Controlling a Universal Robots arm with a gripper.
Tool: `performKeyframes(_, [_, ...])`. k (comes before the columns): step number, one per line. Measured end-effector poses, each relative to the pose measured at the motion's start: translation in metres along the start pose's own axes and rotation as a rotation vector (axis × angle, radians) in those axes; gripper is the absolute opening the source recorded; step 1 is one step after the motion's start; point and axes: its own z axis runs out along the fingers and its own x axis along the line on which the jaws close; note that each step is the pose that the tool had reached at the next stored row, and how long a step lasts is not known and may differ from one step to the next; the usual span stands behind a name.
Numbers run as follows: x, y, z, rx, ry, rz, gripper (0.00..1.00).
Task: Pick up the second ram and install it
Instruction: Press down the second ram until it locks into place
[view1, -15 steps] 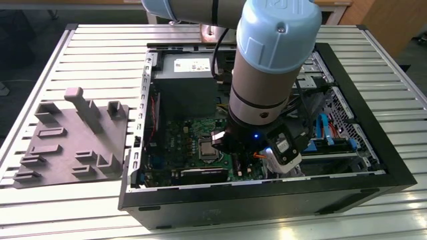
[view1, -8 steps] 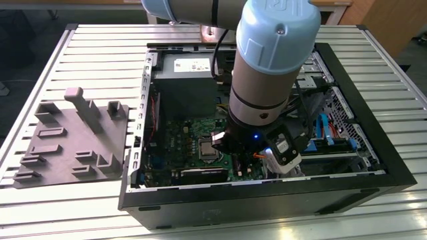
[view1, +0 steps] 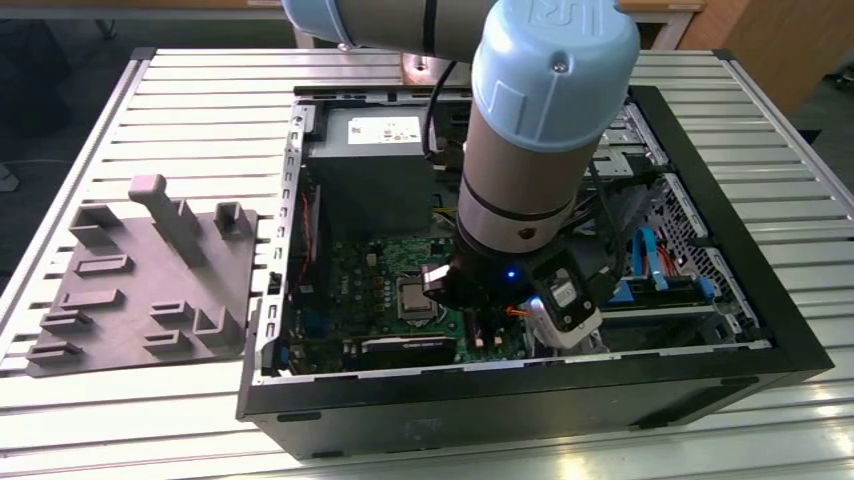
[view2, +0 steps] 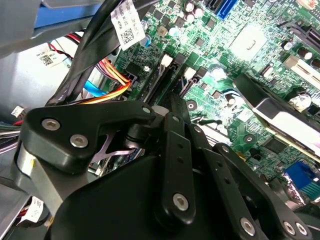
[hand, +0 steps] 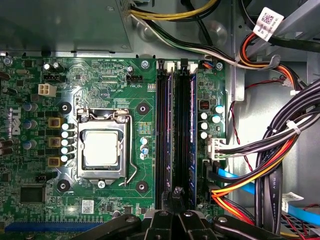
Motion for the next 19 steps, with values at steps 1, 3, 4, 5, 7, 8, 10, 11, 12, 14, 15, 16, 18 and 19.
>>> performKeyframes(1, [0.0, 0.0, 0.0001, -0.0001, 0.0, 0.0, 0.11])
performKeyframes(3, [0.0, -0.0001, 0.0008, 0.0004, 0.0001, 0.0, 0.11])
performKeyframes(4, [0.0, -0.0001, 0.0008, 0.0004, 0.0001, 0.0, 0.11])
performKeyframes(5, [0.0, -0.0001, 0.0008, 0.0003, 0.0001, 0.0, 0.11])
performKeyframes(7, [0.0, 0.0001, 0.0002, -0.0008, -0.0002, 0.0, 0.11])
performKeyframes(8, [-0.0001, 0.0003, -0.0009, -0.0022, -0.0007, 0.0, 0.11])
performKeyframes(10, [-0.0002, 0.0003, -0.0058, -0.0003, -0.0002, 0.0, 0.11])
performKeyframes(11, [-0.0002, 0.0004, -0.0087, 0.0003, -0.0001, 0.0, 0.11])
performKeyframes(12, [-0.0003, 0.0005, -0.011, 0.0002, -0.0002, 0.0, 0.11])
performKeyframes(14, [-0.0004, 0.0007, -0.0161, 0.0006, -0.0001, 0.0, 0.11])
performKeyframes(15, [-0.0005, 0.0008, -0.0185, 0.0006, -0.0001, 0.0, 0.11])
performKeyframes(16, [-0.0005, 0.0009, -0.0213, 0.0006, -0.0001, 0.0, 0.11])
performKeyframes(18, [-0.0007, 0.001, -0.0265, 0.0009, -0.0001, 0.0, 0.11])
performKeyframes(19, [-0.0007, 0.0011, -0.0291, 0.001, -0.0001, 0.0, 0.11])
